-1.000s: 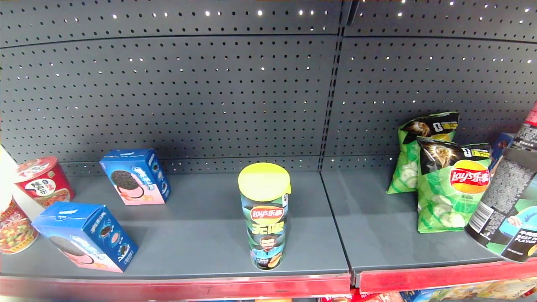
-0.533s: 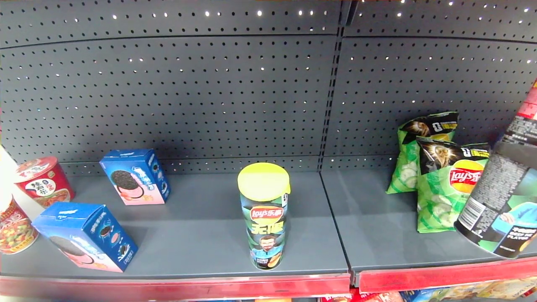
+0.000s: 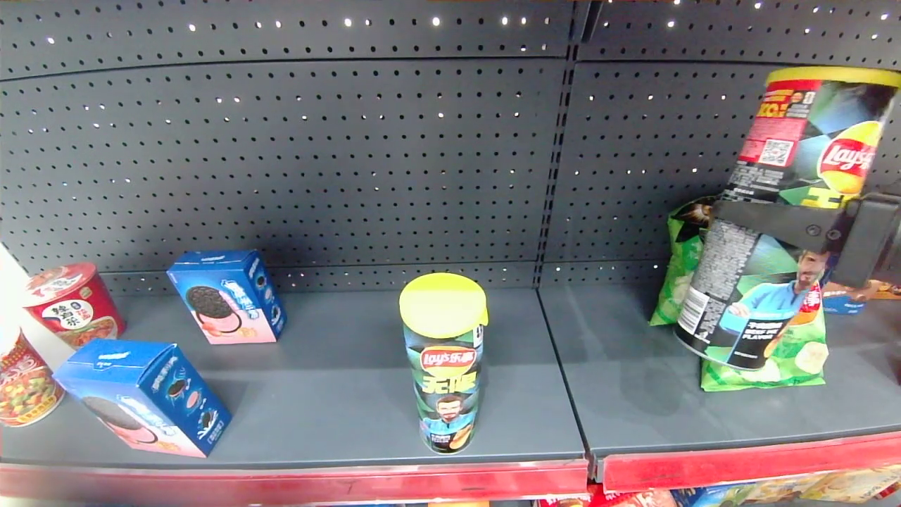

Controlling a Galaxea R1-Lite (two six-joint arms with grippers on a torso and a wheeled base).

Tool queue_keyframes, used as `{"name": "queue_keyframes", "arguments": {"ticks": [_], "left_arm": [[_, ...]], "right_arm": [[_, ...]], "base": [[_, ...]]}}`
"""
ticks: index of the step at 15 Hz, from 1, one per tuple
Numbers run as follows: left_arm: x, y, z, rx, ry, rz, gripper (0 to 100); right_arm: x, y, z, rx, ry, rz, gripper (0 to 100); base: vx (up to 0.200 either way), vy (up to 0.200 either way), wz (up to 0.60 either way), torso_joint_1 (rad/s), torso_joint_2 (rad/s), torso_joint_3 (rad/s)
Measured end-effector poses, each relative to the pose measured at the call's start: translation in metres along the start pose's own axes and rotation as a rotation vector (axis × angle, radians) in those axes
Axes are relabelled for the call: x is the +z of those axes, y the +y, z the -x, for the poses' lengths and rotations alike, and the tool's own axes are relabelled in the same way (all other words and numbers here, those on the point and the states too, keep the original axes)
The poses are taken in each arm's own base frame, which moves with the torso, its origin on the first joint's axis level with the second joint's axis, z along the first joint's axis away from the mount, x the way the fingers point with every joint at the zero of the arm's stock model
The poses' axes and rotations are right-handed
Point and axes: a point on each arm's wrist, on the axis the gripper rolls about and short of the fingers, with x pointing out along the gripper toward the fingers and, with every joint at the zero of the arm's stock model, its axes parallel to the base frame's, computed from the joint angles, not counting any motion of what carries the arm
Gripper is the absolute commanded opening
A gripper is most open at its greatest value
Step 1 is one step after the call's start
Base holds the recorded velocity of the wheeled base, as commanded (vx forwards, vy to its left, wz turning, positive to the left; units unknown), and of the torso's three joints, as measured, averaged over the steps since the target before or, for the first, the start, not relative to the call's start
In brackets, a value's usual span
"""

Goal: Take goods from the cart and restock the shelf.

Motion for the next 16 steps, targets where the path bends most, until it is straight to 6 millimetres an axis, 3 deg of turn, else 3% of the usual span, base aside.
{"name": "queue_keyframes", "arguments": {"ticks": [8,12,16], "left_arm": [[0.000,0.000,0.000,0.000,0.000,0.000,100],[0.000,0.000,0.000,0.000,0.001,0.000,100],[0.000,0.000,0.000,0.000,0.002,0.000,100]], "right_arm": [[0.003,0.001,-0.062,0.115,-0.020,0.018,0],[-0.009,0.002,-0.095,0.170,-0.016,0.086,0],[-0.033,-0.004,-0.113,0.202,0.055,0.074,0]], "base": [[0.000,0.000,0.00,0.000,0.00,0.000],[0.000,0.000,0.00,0.000,0.00,0.000],[0.000,0.000,0.00,0.000,0.00,0.000]]}}
